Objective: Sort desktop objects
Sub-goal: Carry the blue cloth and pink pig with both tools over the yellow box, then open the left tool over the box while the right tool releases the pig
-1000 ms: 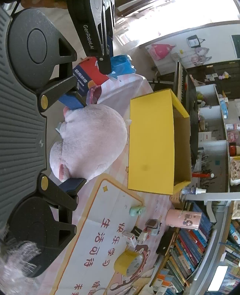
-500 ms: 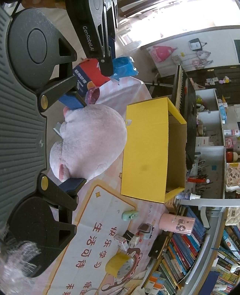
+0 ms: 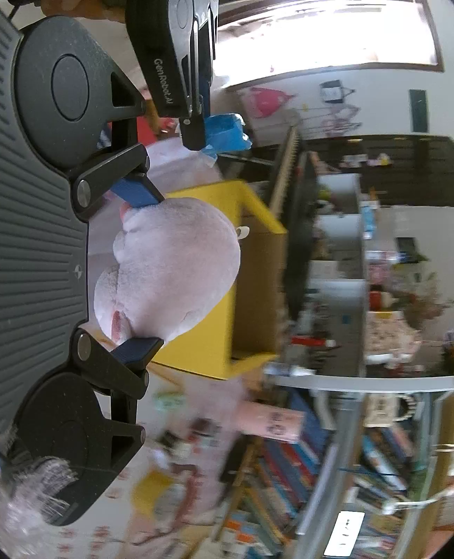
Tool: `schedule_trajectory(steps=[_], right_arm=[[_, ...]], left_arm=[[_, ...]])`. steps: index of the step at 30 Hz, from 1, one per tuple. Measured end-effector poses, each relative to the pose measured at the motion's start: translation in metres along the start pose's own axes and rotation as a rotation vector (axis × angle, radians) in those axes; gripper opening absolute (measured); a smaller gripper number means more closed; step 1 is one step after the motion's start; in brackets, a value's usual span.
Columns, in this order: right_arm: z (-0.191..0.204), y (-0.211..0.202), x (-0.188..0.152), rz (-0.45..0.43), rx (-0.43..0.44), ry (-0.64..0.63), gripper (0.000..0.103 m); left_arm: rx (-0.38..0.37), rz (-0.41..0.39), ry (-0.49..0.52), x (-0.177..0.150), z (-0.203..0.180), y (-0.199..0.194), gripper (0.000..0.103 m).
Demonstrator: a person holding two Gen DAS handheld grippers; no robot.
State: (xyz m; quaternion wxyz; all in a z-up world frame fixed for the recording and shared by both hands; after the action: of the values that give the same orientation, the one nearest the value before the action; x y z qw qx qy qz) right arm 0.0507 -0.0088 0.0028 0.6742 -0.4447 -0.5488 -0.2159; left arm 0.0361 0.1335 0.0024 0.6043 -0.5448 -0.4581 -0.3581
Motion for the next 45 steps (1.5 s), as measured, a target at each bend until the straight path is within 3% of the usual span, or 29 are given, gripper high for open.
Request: schedule_trajectory(steps=[7, 18, 27, 39, 45], right_arm=[[-0.017, 0.016, 0.048, -0.108, 0.009, -0.024, 0.075], [-0.046, 0.074, 0.086, -0.101, 0.061, -0.056, 0.075], [-0.057, 0.128, 0.090, -0.012, 0.153, -0.090, 0.075], [-0.076, 0.193, 0.072, 0.192, 0.203, -0.084, 0.075], [-0.072, 0.213, 0.064, 0.260, 0.242, -0.140, 0.075]], left_arm=[[0.006, -0.082, 0.019, 0.035, -0.005, 0.024, 0.016], [0.043, -0.046, -0.006, 0.045, -0.005, 0.080, 0.016], [0.063, 0.043, 0.017, 0.041, -0.015, 0.124, 0.017], [0.058, 0.213, 0.022, 0.015, -0.021, 0.166, 0.017], [0.042, 0.224, 0.004, 0.014, -0.020, 0.170, 0.014]])
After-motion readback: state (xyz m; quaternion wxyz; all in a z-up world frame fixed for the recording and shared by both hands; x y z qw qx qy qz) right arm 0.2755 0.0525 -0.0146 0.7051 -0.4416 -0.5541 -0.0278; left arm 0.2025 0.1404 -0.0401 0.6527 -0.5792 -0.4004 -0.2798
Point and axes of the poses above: each gripper's, at about its wrist camera, not at the fingertips, and y roughly the way its jaws point, z to its left, x to its top, the point moved 7 cm from there along y, roughly the way its jaws point, and after that the axes turned 6 degrees about -z, right-handed, at the moved point
